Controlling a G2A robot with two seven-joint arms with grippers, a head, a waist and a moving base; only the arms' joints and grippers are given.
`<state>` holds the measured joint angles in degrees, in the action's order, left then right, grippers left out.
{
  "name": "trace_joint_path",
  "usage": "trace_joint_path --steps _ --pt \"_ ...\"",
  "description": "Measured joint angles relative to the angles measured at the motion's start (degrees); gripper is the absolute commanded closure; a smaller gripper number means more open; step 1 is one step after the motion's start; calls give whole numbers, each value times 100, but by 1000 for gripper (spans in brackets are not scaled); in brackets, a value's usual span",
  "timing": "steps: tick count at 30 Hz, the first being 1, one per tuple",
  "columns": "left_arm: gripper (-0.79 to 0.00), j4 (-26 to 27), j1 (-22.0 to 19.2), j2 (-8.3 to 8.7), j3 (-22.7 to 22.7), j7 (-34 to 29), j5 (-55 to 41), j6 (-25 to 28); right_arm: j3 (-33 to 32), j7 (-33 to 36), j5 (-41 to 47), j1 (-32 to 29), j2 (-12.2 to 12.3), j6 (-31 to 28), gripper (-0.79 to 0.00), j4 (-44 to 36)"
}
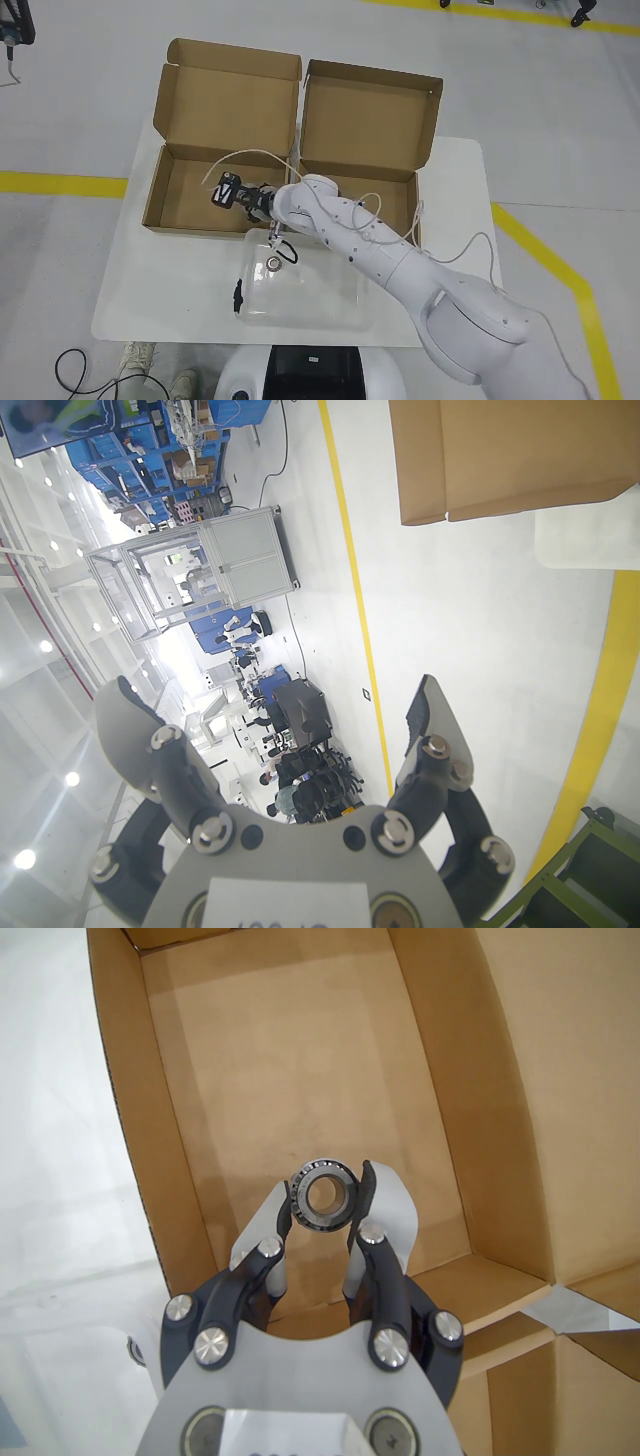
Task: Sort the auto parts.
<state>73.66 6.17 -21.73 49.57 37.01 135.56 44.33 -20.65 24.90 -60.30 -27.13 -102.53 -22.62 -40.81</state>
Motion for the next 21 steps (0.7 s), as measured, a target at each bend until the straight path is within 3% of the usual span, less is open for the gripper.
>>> trace_joint_path --steps 4,12,21 --pt "-785 0 0 0 0 0 0 0 -40 -9 20 58 -90 -106 -256 169" --pt "-785 0 0 0 0 0 0 0 -256 -243 34 134 -121 -303 -240 297" --pt "-785 0 0 0 0 0 0 0 -719 -386 -198 -64 187 -527 -289 -687"
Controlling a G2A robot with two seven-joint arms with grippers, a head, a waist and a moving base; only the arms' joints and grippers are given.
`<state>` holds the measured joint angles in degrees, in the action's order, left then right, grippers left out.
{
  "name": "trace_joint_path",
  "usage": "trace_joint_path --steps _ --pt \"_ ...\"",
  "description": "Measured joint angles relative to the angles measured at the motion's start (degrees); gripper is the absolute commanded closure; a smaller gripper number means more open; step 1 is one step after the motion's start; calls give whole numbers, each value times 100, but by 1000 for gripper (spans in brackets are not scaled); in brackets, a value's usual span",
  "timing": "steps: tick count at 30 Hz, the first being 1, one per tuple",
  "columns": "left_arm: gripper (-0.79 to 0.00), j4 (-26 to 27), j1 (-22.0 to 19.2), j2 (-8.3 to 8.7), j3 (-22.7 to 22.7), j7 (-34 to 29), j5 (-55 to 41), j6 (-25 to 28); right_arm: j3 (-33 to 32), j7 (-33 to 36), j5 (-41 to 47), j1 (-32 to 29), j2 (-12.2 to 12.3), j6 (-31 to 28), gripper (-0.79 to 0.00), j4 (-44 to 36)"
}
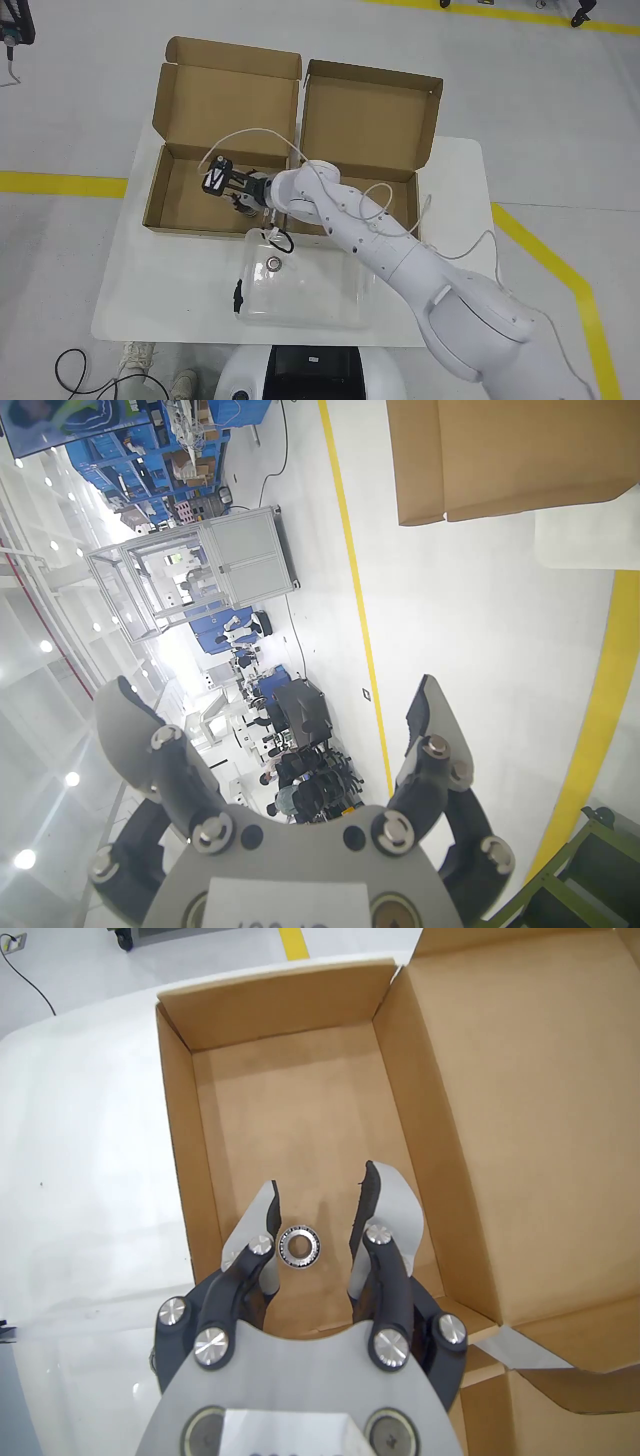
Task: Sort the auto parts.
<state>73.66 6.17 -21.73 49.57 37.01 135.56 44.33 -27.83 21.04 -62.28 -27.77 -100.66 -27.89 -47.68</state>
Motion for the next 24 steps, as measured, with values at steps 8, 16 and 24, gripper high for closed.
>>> trace_joint_path --steps 8,16,24 --pt "-785 0 0 0 0 0 0 0 -916 555 -396 -961 676 -409 -286 -1945" --pt "-785 0 0 0 0 0 0 0 -1955 1131 -438 -2363 1276 -1529 -299 -3840" --pt "-785 0 0 0 0 0 0 0 -2154 1670 -887 -3484 1605 -2200 -308 -5013"
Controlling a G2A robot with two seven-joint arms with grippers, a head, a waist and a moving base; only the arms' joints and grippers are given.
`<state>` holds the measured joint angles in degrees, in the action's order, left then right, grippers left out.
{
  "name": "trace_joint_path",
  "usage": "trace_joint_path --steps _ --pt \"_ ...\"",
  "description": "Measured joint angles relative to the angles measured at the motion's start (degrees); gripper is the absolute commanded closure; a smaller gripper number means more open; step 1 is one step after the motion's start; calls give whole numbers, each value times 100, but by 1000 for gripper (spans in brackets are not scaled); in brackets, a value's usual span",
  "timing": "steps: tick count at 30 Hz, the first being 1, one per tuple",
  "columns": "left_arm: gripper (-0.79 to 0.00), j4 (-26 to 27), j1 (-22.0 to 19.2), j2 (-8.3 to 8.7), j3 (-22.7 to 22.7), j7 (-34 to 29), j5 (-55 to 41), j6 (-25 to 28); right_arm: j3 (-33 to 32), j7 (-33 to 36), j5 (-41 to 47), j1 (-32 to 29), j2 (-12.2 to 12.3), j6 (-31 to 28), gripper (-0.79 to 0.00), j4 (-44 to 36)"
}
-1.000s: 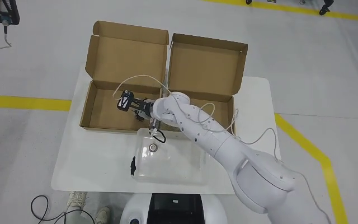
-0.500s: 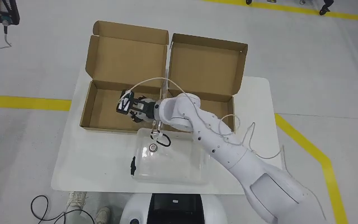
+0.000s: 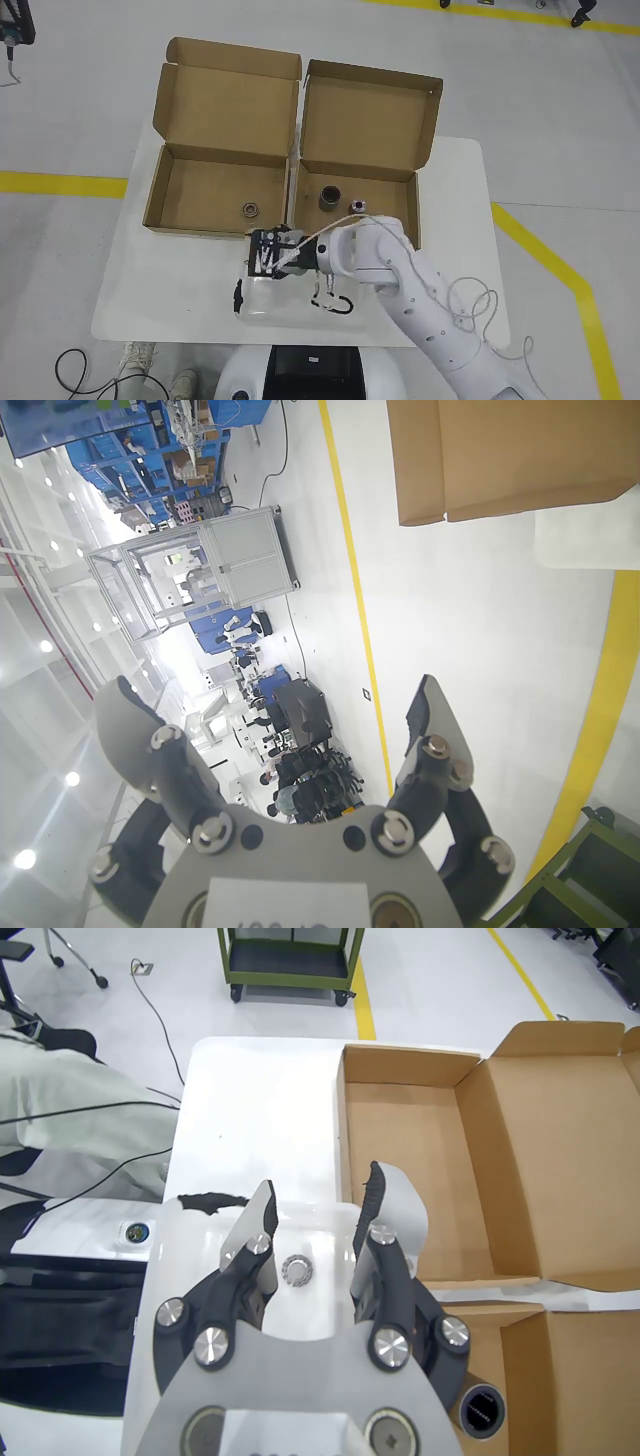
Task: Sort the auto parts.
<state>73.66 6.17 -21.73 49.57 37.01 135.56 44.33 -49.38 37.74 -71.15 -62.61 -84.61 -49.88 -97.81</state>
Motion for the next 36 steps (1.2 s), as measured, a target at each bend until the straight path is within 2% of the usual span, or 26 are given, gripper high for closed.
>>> trace_joint_path --steps 5,10,24,27,36 --pt "-785 0 0 0 0 0 0 0 -4 234 -379 -472 143 -87 -302 -156" --pt "-785 0 0 0 0 0 0 0 58 204 -648 -591 200 103 -308 172" --pt "-785 0 0 0 0 0 0 0 783 38 -1042 71 32 853 -354 1378" --pt "-785 0 0 0 0 0 0 0 913 32 -1149 184 -3 965 -385 1511" --pt "-785 0 0 0 0 0 0 0 1171 -357 -1507 393 -58 1076 -385 1786"
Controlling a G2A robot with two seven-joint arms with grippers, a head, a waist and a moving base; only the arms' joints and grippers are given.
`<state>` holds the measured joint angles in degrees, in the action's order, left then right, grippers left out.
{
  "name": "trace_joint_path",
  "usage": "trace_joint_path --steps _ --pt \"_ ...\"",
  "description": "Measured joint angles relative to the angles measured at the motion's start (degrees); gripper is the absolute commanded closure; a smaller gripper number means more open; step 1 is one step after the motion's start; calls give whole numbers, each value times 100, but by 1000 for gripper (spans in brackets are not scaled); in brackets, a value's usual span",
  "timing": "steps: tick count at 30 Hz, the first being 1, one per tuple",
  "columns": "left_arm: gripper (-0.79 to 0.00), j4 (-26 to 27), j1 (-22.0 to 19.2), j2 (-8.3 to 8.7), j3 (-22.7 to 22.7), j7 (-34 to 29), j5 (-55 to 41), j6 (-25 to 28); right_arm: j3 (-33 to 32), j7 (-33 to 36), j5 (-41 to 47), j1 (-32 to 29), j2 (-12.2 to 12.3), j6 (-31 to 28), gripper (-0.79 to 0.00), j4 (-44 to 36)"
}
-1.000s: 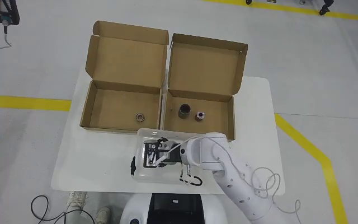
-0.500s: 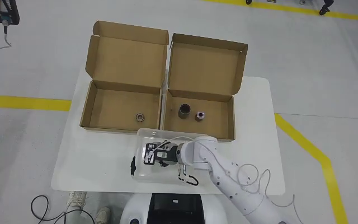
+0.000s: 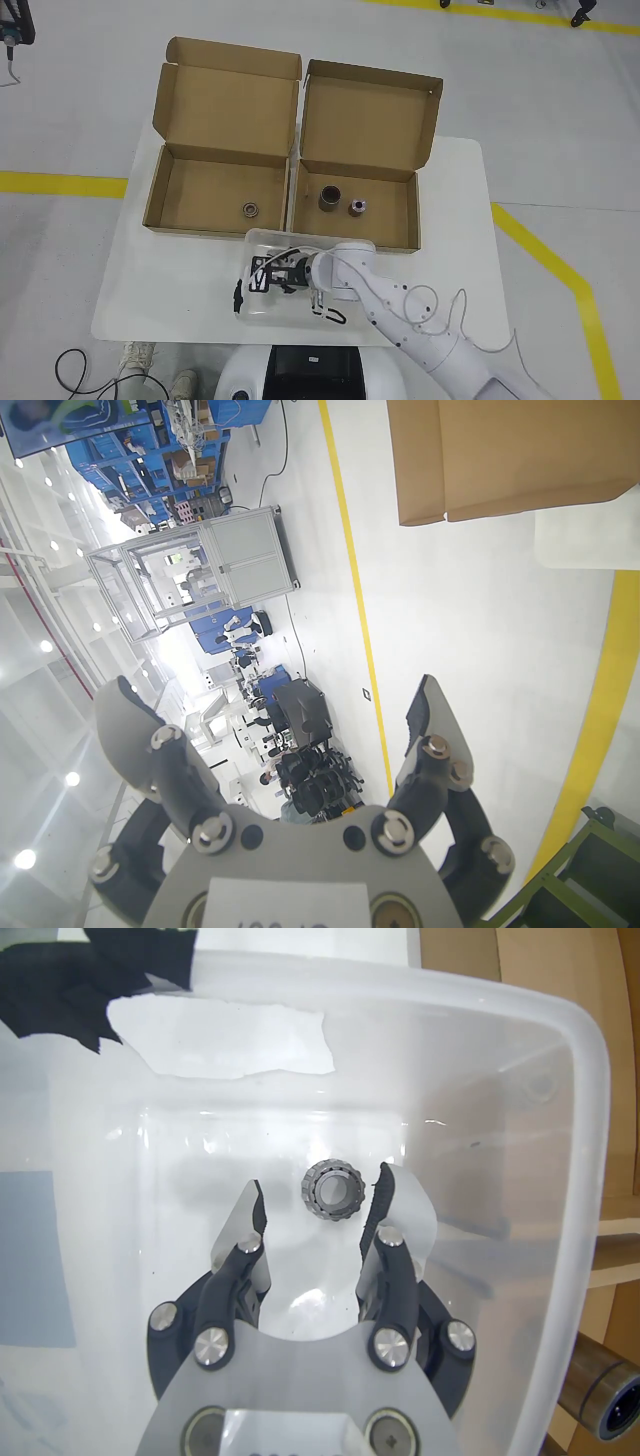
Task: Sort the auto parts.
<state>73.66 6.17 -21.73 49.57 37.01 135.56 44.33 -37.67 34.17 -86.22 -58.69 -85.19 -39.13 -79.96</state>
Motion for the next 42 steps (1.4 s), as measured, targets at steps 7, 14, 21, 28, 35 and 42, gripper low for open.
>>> trace_joint_path --steps 7,14,21,28,35,42 --pt "-785 0 0 0 0 0 0 0 65 -175 -30 117 -39 114 -382 218" --pt "-785 0 0 0 0 0 0 0 178 -310 -22 249 -104 192 -379 485" --pt "-785 0 0 0 0 0 0 0 252 -372 -10 322 -149 228 -243 648" --pt "-785 0 0 0 0 0 0 0 294 -373 -95 327 -166 314 0 675" --pt "-785 0 0 0 0 0 0 0 232 -348 -292 219 -118 432 0 308" --pt "-785 0 0 0 0 0 0 0 -80 -220 -356 -149 57 267 0 -456"
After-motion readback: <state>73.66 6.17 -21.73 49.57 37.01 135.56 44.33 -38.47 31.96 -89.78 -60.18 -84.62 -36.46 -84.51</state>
